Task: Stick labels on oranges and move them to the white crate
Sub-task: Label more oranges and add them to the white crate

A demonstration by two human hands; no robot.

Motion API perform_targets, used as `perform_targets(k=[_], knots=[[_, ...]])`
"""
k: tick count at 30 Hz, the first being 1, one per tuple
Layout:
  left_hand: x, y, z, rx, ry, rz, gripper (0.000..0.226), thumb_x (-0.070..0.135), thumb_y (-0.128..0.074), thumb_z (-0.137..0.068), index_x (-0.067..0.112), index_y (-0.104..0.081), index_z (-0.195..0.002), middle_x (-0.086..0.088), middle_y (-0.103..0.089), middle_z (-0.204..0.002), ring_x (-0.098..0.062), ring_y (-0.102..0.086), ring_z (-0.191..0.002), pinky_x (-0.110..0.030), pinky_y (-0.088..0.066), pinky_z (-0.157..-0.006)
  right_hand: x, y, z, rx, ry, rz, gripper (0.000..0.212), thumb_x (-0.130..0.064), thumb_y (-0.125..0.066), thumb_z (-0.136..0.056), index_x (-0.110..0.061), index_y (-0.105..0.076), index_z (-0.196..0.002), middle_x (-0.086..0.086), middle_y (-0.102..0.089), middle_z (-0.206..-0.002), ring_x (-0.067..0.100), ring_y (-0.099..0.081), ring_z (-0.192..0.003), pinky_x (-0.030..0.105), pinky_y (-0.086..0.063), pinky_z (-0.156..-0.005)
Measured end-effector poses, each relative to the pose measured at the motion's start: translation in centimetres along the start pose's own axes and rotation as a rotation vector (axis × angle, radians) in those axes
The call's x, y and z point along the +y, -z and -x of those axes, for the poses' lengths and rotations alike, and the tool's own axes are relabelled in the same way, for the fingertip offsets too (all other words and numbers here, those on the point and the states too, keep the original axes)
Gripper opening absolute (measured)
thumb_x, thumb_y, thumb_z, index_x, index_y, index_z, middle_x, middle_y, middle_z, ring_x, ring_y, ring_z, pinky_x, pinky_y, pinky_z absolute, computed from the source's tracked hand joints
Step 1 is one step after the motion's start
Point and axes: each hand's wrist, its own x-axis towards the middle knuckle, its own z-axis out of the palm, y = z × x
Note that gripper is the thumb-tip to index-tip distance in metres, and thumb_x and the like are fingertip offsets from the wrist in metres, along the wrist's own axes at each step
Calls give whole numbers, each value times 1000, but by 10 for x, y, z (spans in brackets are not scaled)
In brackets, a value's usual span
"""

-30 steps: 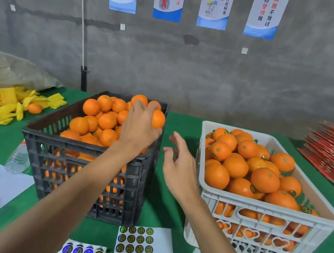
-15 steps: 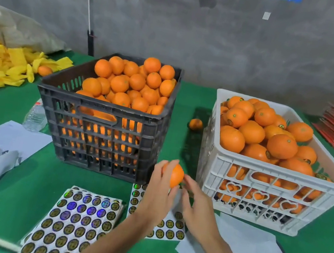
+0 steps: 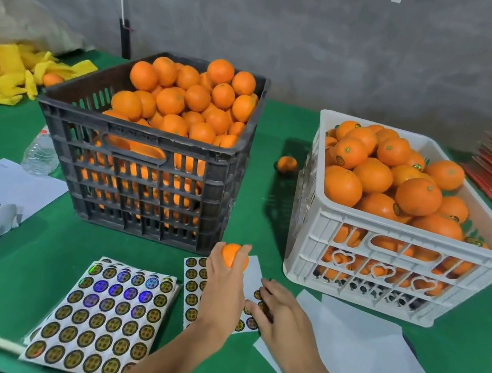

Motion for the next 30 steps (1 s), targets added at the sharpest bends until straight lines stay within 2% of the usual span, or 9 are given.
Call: perform_targets(k=[6,8,10,15,19,21,23,26,30], knots=[[1,2,5,0,14,-24,81,-5,-55,-94,37,-20,-153,-10,-4,-157,-28,-22,-139,-32,-49,-93,-4,-3,-4,133,-32,-83,25,-33,-64,-99,-18,-78,-113,-8,-64,-135,10,-51,-125,17,-40,-100],[2,3,6,1,17,-35,80,-5,-55,-94,37,-20,-153,-10,-4,-157,-28,-21,-140,-30,-48,-93,-3,-5,-4,155,2,-33,21,-30,-65,-98,-18,-80,-107,-7,-68,-129,11,-55,-120,22,-48,-94],[2,3,7,2,20,-48,81,-5,-56,-94,36,-20,-154,-11,-3,-157,-28,-20,-140,-29,-47,-94,-3,-5,-4,188,45,35,15,-26,-70,-95,-17,-82,-97,-6,-73,-119,12,-61,-110,25,-56,-82],[4,4,10,13,31,-29,80,-4,-55,-94,36,-21,-154,-10,-4,-158,-28,-20,-140,-30,-49,-93,-12,3,-6,203,144,212,6,-20,-81,-84,-18,-79,-79,-6,-77,-94,14,-68,-83,23,-56,-61],[0,10,11,43,6,52,69,3,-53,-100,36,-25,-154,-6,-10,-156,-26,-27,-139,-29,-45,-100,-14,17,-14,233,-68,-9,23,-25,-54,-102,-19,-69,-85,-5,-66,-85,14,-59,-73,31,-51,-68],[5,20,4,79,-62,113,61,14,-54,-103,37,-29,-153,-1,-14,-155,-23,-32,-138,-28,-43,-104,-23,33,-23,323,-120,-132,20,-22,-56,-101,-15,-71,-90,-3,-66,-86,12,-60,-72,31,-51,-69],[20,37,-10,158,-155,171,59,19,-60,-101,35,-35,-153,0,-21,-153,-20,-38,-135,-30,-44,-106,-37,56,-36,452,-102,-182,16,-17,-60,-99,-11,-73,-93,-3,-68,-85,11,-61,-71,28,-52,-68],[52,64,-31,287,-325,203,61,14,-64,-98,31,-41,-152,-4,-29,-151,-22,-41,-135,-35,-47,-106,-62,97,-55,613,-38,-138,14,-15,-61,-99,-9,-73,-96,3,-71,-87,16,-63,-72,29,-51,-66],[93,96,-63,385,-464,212,67,11,-64,-97,37,-36,-153,-4,-29,-152,-23,-39,-138,-31,-44,-107,-88,154,-78,746,-5,-57,22,-24,-54,-104,-13,-73,-106,1,-72,-99,20,-64,-78,29,-46,-61]])
